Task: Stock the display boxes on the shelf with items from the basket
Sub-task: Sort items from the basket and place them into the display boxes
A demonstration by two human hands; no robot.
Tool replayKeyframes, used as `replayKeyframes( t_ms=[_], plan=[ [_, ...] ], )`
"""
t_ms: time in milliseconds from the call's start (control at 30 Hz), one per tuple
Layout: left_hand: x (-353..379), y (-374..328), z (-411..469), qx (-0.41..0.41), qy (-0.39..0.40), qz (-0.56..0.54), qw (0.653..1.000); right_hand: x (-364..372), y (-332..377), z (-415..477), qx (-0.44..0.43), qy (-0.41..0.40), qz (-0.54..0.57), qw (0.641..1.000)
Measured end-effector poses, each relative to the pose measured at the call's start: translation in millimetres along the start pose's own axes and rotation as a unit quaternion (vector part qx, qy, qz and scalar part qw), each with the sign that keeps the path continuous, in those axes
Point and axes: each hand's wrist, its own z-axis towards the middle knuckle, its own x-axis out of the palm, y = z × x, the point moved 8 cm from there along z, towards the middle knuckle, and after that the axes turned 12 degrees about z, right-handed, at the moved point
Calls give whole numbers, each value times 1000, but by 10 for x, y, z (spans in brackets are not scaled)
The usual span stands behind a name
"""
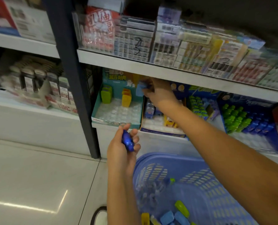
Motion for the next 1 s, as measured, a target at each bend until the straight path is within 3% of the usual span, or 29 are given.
replayKeyframes(
  t_ms=[300, 500, 667, 1000],
  plan=[
    [-66, 81, 82, -21, 8, -2, 1000, 281, -236, 204, -1, 51, -39, 998],
    [-103, 73, 104, -23, 9, 4, 1000, 279, -225, 142, -18, 29, -94, 995],
    [-112, 54, 121, -11, 15, -7, 1000, 345, -266, 174, 78, 38, -23, 996],
    [43, -78, 5, 34, 39, -5, 999, 346, -64, 111, 94, 106, -192, 971]
  ],
)
